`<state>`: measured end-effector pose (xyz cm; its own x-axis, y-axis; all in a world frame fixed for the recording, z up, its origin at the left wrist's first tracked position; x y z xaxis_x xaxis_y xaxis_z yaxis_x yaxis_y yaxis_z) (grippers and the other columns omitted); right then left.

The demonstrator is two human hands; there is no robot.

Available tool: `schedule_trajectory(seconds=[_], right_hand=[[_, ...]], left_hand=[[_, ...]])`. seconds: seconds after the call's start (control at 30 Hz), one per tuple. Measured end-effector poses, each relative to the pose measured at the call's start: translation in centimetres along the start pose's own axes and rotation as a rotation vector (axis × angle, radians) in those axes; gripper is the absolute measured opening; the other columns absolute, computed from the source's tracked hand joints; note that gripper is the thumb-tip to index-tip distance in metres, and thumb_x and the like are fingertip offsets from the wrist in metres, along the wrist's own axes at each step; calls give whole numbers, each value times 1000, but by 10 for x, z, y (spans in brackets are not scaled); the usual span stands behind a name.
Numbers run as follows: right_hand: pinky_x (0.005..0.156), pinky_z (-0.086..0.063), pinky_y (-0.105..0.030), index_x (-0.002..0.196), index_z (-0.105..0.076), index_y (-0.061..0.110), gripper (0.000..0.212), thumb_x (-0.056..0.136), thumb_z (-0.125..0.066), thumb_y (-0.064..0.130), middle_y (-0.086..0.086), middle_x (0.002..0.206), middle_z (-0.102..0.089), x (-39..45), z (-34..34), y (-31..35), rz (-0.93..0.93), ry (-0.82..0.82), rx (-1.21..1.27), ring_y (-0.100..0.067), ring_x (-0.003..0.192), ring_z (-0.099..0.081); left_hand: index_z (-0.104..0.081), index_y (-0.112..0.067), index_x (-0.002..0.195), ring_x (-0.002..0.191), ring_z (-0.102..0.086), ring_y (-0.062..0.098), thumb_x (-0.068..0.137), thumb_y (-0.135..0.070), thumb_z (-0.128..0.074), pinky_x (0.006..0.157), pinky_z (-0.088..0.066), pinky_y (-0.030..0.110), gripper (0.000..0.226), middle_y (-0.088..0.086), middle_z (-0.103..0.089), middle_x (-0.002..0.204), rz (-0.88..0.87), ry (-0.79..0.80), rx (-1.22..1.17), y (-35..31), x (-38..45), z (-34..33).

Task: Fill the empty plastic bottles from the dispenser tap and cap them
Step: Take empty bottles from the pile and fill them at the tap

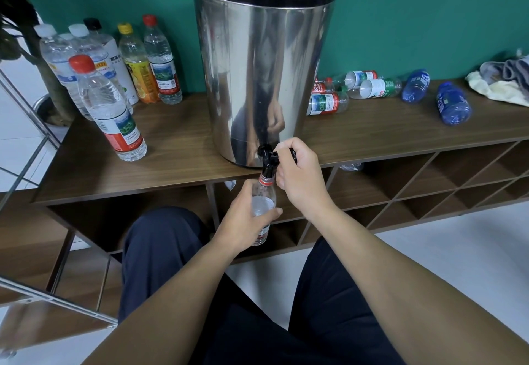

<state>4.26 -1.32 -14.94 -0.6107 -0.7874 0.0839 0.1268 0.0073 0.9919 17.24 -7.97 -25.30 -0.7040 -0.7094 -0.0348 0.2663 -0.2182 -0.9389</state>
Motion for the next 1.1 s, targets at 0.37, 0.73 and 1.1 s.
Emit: schedule_trajectory(seconds=[0.37, 0.73, 1.1], right_hand=[[55, -36, -33, 95, -61, 19, 22, 114, -54, 26, 12, 58, -47, 0, 1, -1, 8, -9, -22, -11, 54, -43], [54, -37, -31, 98, -61, 17, 19, 114, -54, 24, 12, 58, -47, -1, 1, 0, 12, -13, -33, -9, 54, -42], [55, -37, -31, 98, -62, 17, 19, 114, -55, 25, 12, 60, -49, 0, 1, -2, 15, -6, -34, -9, 54, -43]], left_hand=[[-53, -46, 126, 114, -70, 2, 92, -45, -90, 107, -60, 44, 51, -17, -70, 122, 3, 6, -7, -1, 0, 0], [-51, -46, 129, 116, -66, -3, 94, -44, -89, 94, -51, 26, 52, -20, -68, 124, 21, 4, 5, -3, -1, -1], [-51, -46, 129, 117, -66, -1, 94, -43, -89, 100, -55, 30, 51, -19, -68, 125, 4, 13, -6, -3, -1, 0]])
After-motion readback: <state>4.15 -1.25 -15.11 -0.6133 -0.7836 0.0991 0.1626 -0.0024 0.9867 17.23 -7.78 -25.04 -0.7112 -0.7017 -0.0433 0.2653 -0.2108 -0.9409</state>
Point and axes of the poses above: each hand's wrist, its own x-axis towards the middle knuckle, its own z-axis out of the back of the hand, y = z × x, the point moved 4 cm from there along x, towards the middle knuckle
